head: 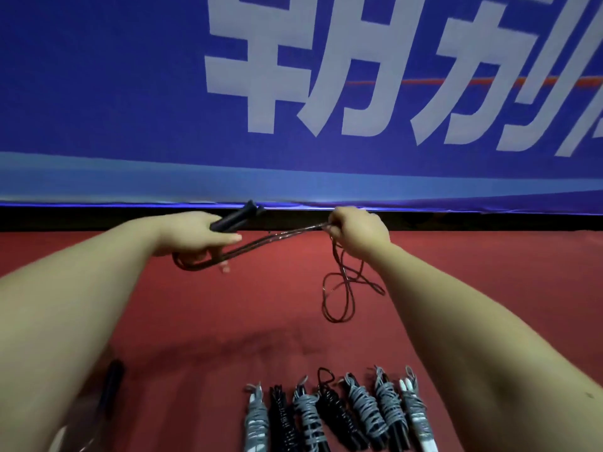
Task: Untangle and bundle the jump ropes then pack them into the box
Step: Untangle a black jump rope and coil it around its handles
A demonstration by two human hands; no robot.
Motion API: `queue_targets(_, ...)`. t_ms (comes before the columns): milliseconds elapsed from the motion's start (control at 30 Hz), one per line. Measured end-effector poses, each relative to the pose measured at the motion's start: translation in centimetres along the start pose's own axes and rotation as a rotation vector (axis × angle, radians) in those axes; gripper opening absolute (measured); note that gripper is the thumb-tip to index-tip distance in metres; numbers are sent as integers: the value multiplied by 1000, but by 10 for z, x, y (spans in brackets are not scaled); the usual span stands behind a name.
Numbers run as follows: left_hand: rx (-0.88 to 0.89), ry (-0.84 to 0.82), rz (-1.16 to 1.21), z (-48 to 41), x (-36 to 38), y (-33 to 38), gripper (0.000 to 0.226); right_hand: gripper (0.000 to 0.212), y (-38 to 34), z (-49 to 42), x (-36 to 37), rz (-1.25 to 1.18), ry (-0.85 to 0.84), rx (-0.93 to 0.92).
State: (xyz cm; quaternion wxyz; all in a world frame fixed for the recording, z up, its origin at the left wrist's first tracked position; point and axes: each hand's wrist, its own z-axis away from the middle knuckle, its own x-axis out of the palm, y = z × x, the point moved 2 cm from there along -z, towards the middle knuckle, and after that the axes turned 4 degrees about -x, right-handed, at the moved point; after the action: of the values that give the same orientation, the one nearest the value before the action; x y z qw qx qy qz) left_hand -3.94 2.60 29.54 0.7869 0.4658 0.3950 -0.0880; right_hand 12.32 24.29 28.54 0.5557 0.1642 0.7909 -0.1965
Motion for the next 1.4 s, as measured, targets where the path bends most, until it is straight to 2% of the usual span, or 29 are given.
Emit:
queue_targets(67, -51, -106, -133, 7, 8, -7, 30, 24, 8, 12, 24, 47, -6, 16)
queue_targets(133, -88, -202, -100, 7, 19, -9, 37, 26, 9, 14, 38, -106, 10, 143)
queue_targets(233, -68, -275, 37, 2, 33, -14, 70, 36, 8, 3, 41, -497, 41, 358)
queue_targets(300, -24, -272, 235, -2, 40, -21, 91, 31, 3, -4, 37, -776, 80, 313)
queue_targets(333, 9, -261, 355, -4, 44, -24, 93, 25, -1, -5, 34, -839, 77, 257)
queue_targets(400, 95, -204, 604, -7, 48, -23, 79, 18, -4, -4, 32, -793, 17, 140)
queue_targets(500, 246, -139, 964, -12, 44, -9, 45, 18, 8, 8, 46, -485, -46, 105)
queue_targets(567, 378, -158, 1142, -10, 36, 10, 36, 25, 34, 21, 73, -320, -108, 257)
queue_targets(633, 468, -104, 1281, -6, 22, 23, 26, 31, 67, 40, 102, -242, -231, 479)
queue_targets(700, 427, 2, 1299, -7, 9, 25, 22, 35, 93, 57, 117, -287, -327, 633)
queue_targets(733, 353, 33, 1252, -8, 6, 22, 23, 38, 99, 59, 119, -354, -327, 662)
queue_targets(833, 82, 39, 1035, -17, 26, 12, 25, 43, 85, 44, 109, -618, -196, 694)
queue_targets(900, -32, 76, 990, -25, 48, 9, 25, 41, 58, 27, 90, -741, -72, 602)
queue_targets(1000, -118, 188, 1243, -35, 65, 7, 28, 28, 21, 21, 41, -851, 418, 266)
queue_targets(1033, -139, 229, 1338, -38, 65, 3, 30, 25, 15, 24, 31, -823, 510, 139)
queue_targets(1067, -156, 272, 1409, -39, 65, -3, 31, 24, 18, 26, 33, -747, 463, 88)
queue_targets(1100, -170, 316, 1439, -39, 64, -10, 32, 26, 25, 31, 46, -650, 282, 114)
queue_targets(1167, -194, 379, 1417, -38, 68, -23, 32, 34, 49, 55, 84, -495, -306, 380)
queue_targets(1200, -204, 398, 1391, -38, 69, -27, 32, 35, 57, 68, 94, -500, -446, 491)
queue_targets(1233, -222, 402, 1366, -38, 72, -31, 32, 32, 62, 74, 99, -531, -407, 561)
queue_targets(1333, -221, 317, 1357, -38, 86, -36, 30, 24, 64, 72, 89, -653, 113, 505)
queue_targets(1367, -216, 272, 1353, -38, 93, -34, 30, 27, 58, 69, 82, -710, 157, 458)
queue_targets(1400, -218, 236, 1350, -38, 101, -31, 30, 28, 52, 65, 76, -724, 124, 390)
